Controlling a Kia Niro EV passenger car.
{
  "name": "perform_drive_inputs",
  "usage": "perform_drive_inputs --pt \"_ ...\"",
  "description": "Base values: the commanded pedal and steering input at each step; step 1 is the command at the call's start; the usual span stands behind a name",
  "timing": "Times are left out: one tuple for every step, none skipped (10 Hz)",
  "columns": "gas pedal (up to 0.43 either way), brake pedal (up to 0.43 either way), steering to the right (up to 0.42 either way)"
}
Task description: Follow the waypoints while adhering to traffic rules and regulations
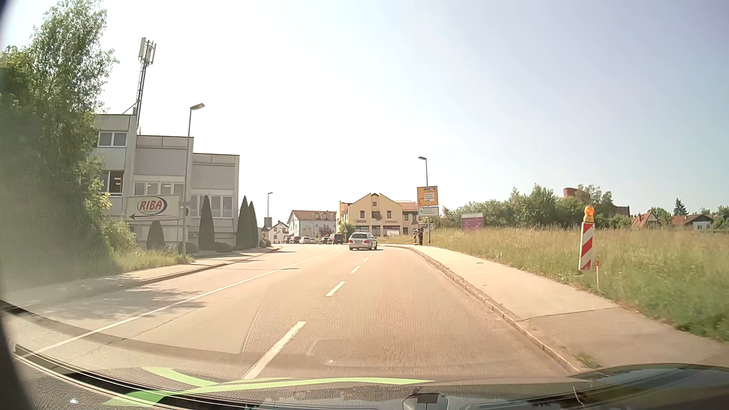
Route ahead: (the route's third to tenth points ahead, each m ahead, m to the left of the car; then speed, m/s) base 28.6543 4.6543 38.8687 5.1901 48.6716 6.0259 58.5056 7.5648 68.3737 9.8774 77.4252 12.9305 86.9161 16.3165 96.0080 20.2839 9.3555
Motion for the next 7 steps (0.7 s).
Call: perform_drive_inputs --pt "0.169 0.000 -0.006" --pt "0.169 0.000 -0.006" --pt "0.169 0.000 -0.006" --pt "0.169 0.000 -0.005" --pt "0.169 0.000 -0.005" --pt "0.169 0.000 -0.004" --pt "0.169 0.000 -0.004"
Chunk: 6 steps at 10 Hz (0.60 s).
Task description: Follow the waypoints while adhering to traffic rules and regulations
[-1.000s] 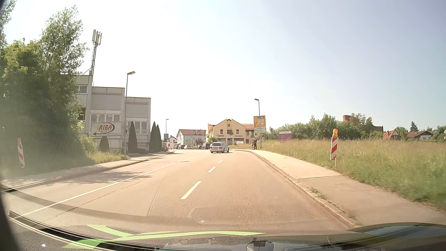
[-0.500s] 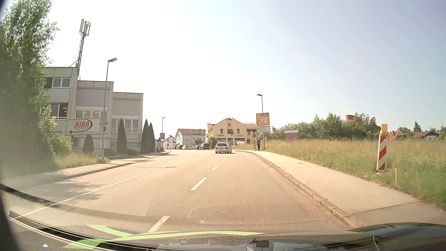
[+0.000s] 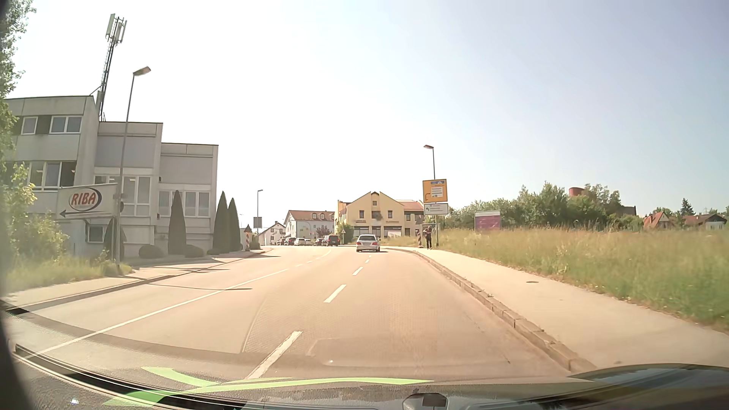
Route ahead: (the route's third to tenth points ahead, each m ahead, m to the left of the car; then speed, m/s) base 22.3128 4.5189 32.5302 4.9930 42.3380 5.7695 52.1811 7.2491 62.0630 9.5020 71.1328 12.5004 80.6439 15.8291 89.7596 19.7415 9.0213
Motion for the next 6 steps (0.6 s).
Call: perform_drive_inputs --pt "0.169 0.000 -0.004" --pt "0.169 0.000 -0.004" --pt "0.169 0.000 -0.004" --pt "0.169 0.000 -0.004" --pt "0.169 0.000 -0.004" --pt "0.169 0.000 -0.004"
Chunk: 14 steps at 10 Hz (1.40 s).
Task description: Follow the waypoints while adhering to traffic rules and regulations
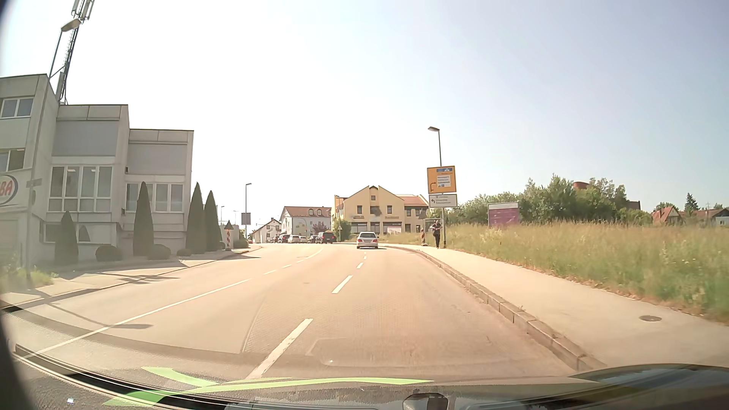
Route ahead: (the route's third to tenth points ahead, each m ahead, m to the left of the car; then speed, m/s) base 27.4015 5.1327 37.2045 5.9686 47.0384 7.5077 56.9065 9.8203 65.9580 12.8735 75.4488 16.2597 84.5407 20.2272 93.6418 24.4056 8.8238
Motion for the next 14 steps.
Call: perform_drive_inputs --pt "0.169 0.000 -0.004" --pt "0.169 0.000 -0.003" --pt "0.169 0.000 -0.003" --pt "0.169 0.000 -0.004" --pt "0.169 0.000 -0.003" --pt "0.169 0.000 -0.004" --pt "0.169 0.000 -0.004" --pt "0.169 0.000 -0.004" --pt "0.177 0.000 -0.004" --pt "0.177 0.000 -0.004" --pt "0.177 0.000 -0.004" --pt "0.177 0.000 -0.003" --pt "0.177 0.000 -0.004" --pt "0.177 0.000 -0.003"
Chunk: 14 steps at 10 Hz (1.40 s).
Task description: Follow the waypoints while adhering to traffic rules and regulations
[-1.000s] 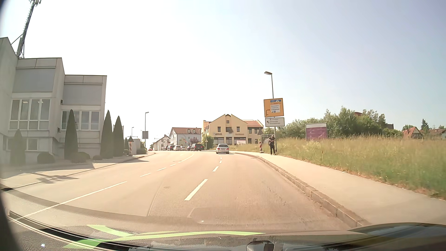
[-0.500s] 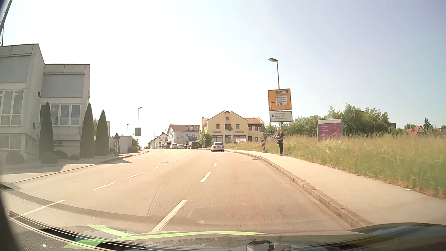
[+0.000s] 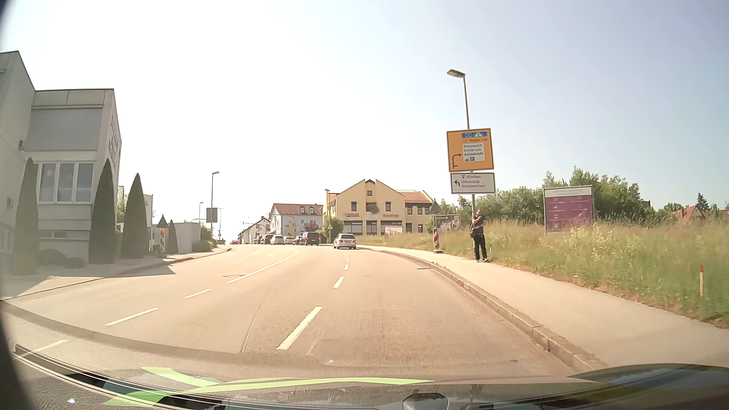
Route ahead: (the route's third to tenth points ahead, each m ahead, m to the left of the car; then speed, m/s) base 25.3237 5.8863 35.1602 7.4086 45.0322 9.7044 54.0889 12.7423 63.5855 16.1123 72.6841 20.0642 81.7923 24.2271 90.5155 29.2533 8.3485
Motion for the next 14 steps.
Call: perform_drive_inputs --pt "0.177 0.000 -0.004" --pt "0.177 0.000 -0.004" --pt "0.177 0.000 -0.003" --pt "0.177 0.000 -0.004" --pt "0.177 0.000 -0.006" --pt "0.177 0.000 -0.011" --pt "0.177 0.000 -0.015" --pt "0.177 0.000 -0.016" --pt "0.177 0.000 -0.017" --pt "0.177 0.000 -0.017" --pt "0.177 0.000 -0.017" --pt "0.177 0.000 -0.017" --pt "0.177 0.000 -0.017" --pt "0.177 0.000 -0.018"
